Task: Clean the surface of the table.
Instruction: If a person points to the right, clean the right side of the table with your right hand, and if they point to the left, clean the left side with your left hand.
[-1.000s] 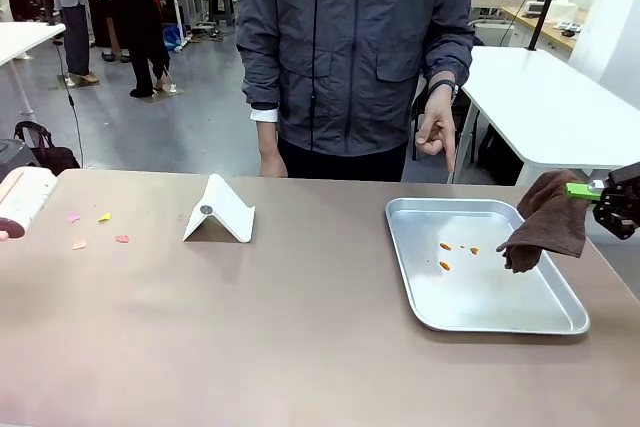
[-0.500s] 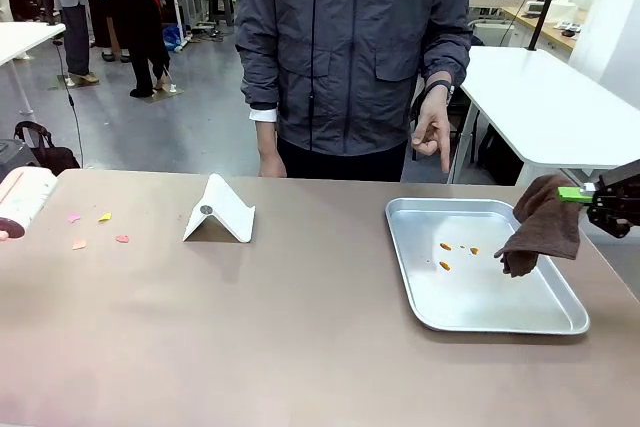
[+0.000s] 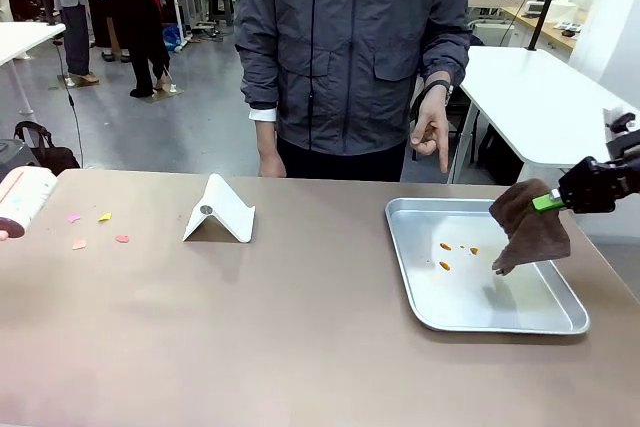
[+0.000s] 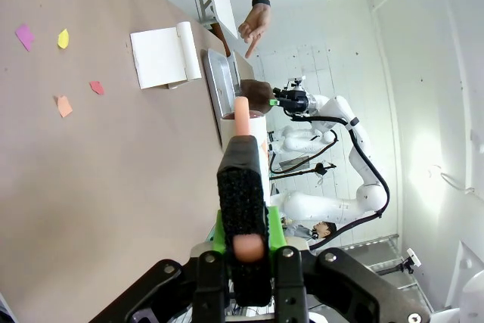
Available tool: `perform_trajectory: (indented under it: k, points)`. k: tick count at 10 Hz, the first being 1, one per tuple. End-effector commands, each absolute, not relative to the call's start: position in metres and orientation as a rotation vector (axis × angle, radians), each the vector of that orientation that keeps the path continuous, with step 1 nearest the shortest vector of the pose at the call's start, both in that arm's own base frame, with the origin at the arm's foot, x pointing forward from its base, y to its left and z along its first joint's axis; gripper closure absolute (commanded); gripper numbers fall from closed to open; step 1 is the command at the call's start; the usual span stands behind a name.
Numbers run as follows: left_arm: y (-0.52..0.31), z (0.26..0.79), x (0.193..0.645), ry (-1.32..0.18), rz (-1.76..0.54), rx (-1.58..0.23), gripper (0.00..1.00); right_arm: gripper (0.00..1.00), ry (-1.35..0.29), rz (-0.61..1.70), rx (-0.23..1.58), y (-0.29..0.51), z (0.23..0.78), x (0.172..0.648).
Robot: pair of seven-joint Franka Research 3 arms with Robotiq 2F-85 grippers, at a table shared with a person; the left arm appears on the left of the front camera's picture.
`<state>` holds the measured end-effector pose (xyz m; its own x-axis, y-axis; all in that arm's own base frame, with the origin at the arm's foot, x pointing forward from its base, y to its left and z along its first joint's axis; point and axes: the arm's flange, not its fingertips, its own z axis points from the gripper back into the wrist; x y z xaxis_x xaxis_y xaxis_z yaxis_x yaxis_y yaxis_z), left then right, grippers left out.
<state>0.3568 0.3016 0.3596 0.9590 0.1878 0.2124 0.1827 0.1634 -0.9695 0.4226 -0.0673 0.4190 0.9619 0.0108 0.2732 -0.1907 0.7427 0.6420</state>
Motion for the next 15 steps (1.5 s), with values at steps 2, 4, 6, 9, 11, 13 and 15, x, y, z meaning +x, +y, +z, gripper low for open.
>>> perform_trajectory:
  k: [2,4,6,9,11,13,15]
  points:
    - [0.301,0.365,0.354,-0.31,-0.007,-1.408,1.0,0.93,-0.321,0.154,0.549,-0.058,0.398,0.449]
    - [0.301,0.365,0.354,-0.31,-0.007,-1.408,1.0,0.93,-0.307,0.182,0.492,-0.051,0.376,0.467]
    - [0.301,0.365,0.354,-0.31,-0.007,-1.408,1.0,0.93,-0.244,0.211,0.483,-0.04,0.351,0.481]
    - [0.301,0.365,0.354,-0.31,-0.007,-1.408,1.0,0.93,-0.148,0.224,0.515,-0.015,0.321,0.497]
    - [0.301,0.365,0.354,-0.31,-0.007,-1.408,1.0,0.93,-0.115,0.239,0.523,-0.001,0.311,0.504]
    - [0.301,0.365,0.354,-0.31,-0.007,-1.408,1.0,0.93,-0.097,0.227,0.563,0.019,0.304,0.515]
    - [0.301,0.365,0.354,-0.31,-0.007,-1.408,1.0,0.93,-0.059,0.269,0.589,0.039,0.299,0.518]
